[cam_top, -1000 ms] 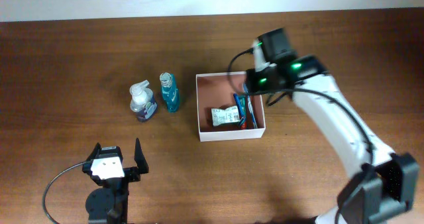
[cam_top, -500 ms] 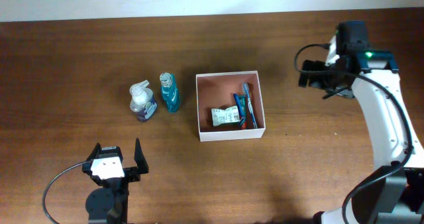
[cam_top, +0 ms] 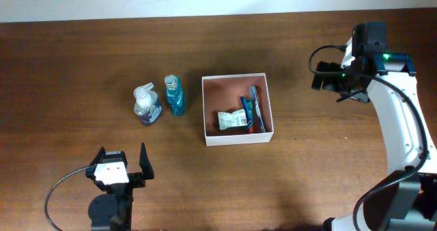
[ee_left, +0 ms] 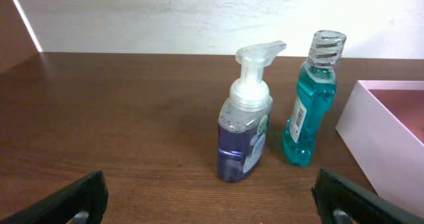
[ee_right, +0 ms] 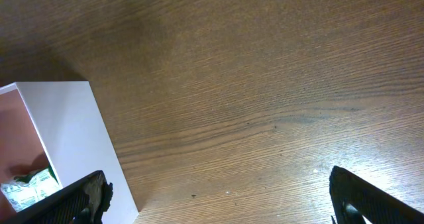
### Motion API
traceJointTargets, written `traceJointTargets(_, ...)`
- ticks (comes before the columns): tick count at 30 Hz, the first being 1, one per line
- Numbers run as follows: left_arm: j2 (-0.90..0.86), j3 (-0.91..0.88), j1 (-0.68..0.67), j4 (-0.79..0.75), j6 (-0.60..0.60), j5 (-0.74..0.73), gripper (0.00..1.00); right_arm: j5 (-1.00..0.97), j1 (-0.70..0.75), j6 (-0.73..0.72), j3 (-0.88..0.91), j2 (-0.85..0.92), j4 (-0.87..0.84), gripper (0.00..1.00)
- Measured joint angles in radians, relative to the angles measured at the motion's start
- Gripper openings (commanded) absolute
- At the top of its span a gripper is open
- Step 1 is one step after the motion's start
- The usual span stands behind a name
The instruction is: Pack container
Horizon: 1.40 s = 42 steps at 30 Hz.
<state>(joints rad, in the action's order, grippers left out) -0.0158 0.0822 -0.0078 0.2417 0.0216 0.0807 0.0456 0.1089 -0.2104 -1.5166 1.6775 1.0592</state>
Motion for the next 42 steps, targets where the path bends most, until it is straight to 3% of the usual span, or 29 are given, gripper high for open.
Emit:
traceJointTargets(9, -0.003, 0.022, 0.000, 0.031, 0.000, -0.111, 0.99, 0.000, 0.000, 0.000, 0.000, 0.000, 0.000, 0.98)
traceJointTargets(14, -0.125, 0.229, 0.000, 0.095, -0.003, -0.159, 0.99, 0.000, 0.000, 0.000, 0.000, 0.000, -0.001, 0.98)
traceJointTargets(17, -0.282, 0.415, 0.000, 0.161, -0.003, -0.195, 0.99, 0.000, 0.000, 0.000, 0.000, 0.000, 0.001, 0.98)
traceJointTargets(23, -0.793, 0.905, 0.000, 0.605, -0.008, -0.237, 1.00, 0.000, 0.000, 0.000, 0.000, 0.000, 0.003, 0.98)
traceJointTargets(27, -1.098, 1.177, 0.001, 0.786, -0.007, -0.285, 0.99, 0.000, 0.000, 0.000, 0.000, 0.001, 0.000, 0.98)
traceJointTargets(31, -1.289, 1.313, 0.001, 0.806, -0.007, -0.344, 0.99, 0.000, 0.000, 0.001, 0.000, 0.001, 0.000, 0.98)
traceJointTargets(42, -1.489, 1.326, 0.001, 0.706, -0.020, -0.309, 0.99, 0.000, 0.000, 0.000, 0.000, 0.001, 0.000, 0.98)
